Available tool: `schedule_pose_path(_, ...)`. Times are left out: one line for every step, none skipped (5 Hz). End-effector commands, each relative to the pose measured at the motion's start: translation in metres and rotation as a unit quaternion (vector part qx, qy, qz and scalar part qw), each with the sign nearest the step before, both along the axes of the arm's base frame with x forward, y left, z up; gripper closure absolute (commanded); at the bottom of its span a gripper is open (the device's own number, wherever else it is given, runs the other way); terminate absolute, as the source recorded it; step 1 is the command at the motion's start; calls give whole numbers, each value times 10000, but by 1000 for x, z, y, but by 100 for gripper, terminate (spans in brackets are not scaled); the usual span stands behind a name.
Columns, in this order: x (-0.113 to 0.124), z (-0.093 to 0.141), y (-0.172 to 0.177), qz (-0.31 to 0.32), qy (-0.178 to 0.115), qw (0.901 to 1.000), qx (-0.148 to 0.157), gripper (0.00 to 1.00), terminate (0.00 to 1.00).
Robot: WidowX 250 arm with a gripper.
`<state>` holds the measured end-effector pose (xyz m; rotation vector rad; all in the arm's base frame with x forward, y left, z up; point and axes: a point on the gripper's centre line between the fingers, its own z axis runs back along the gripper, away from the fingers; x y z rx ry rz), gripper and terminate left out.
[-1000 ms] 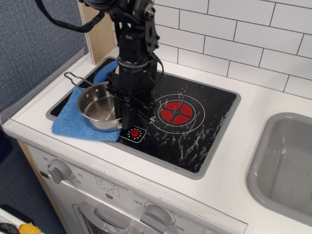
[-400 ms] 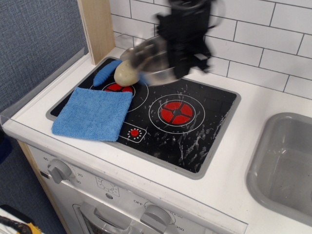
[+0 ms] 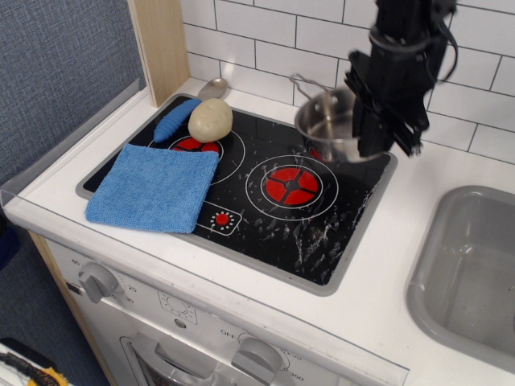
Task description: Move the pot on the right burner
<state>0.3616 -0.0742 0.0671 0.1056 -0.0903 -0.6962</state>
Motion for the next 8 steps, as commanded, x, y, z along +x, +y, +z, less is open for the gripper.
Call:
schedule_pose_path(-10,-18,11,293,277,9984,391,100,0)
schedule_pose_path(-18,-25,15,429,462,9971,424,100,0)
schedule_pose_path(-24,-25,11,364,541,9973,333,0,0)
schedule_pose_path(-25,-20,8,487,478,9974,236,0,0)
schedule_pose_path(-24,-2,13,704,366,9968,-139,0,0)
schedule_pose_path(-26,33,39,1419,56,9887,-477,0,0)
schedule_pose_path(-37,51,71,2141,-150,9755,-481,0,0)
schedule_pose_path(-48,48,92,2386,-170,9695,-526,0,0)
